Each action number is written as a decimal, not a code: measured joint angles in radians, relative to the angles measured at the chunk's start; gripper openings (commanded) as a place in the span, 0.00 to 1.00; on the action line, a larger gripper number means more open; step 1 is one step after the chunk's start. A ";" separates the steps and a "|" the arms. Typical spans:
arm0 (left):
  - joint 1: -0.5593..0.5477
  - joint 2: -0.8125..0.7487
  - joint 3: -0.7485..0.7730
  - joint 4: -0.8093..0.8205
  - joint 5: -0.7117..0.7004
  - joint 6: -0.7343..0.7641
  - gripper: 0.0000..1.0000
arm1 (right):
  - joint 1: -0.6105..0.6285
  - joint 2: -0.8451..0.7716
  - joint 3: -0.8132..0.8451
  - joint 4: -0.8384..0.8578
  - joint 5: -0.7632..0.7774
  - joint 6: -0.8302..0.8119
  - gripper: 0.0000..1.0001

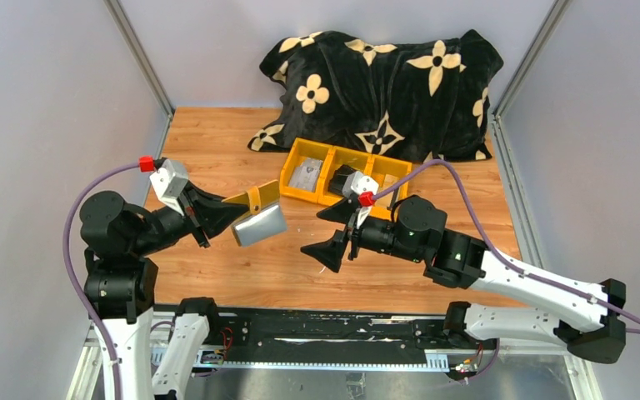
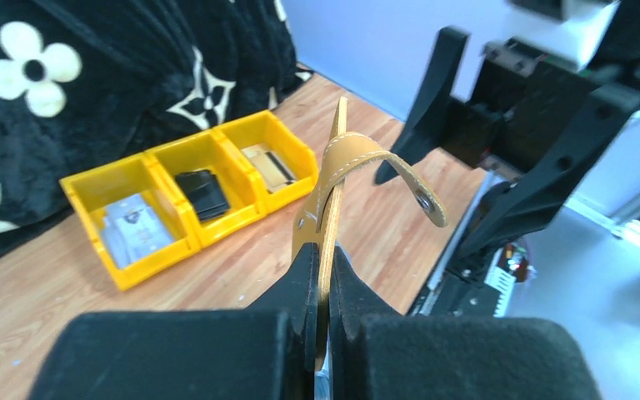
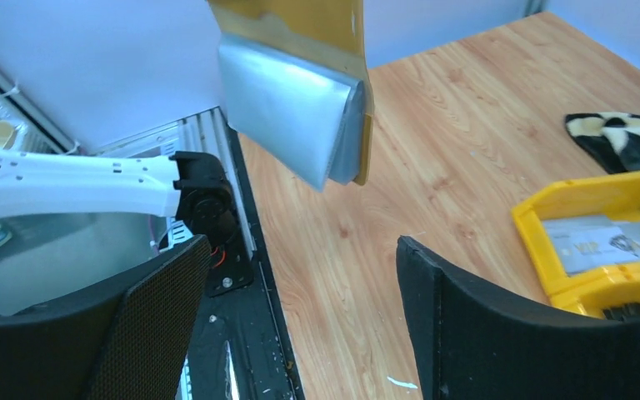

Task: Take the credit cards out of the card holder
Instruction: Open the card holder at the center of the board.

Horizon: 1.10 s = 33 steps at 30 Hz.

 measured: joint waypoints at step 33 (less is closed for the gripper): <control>0.000 0.004 0.086 0.019 0.133 -0.180 0.00 | -0.122 0.201 -0.008 0.249 -0.232 -0.012 0.86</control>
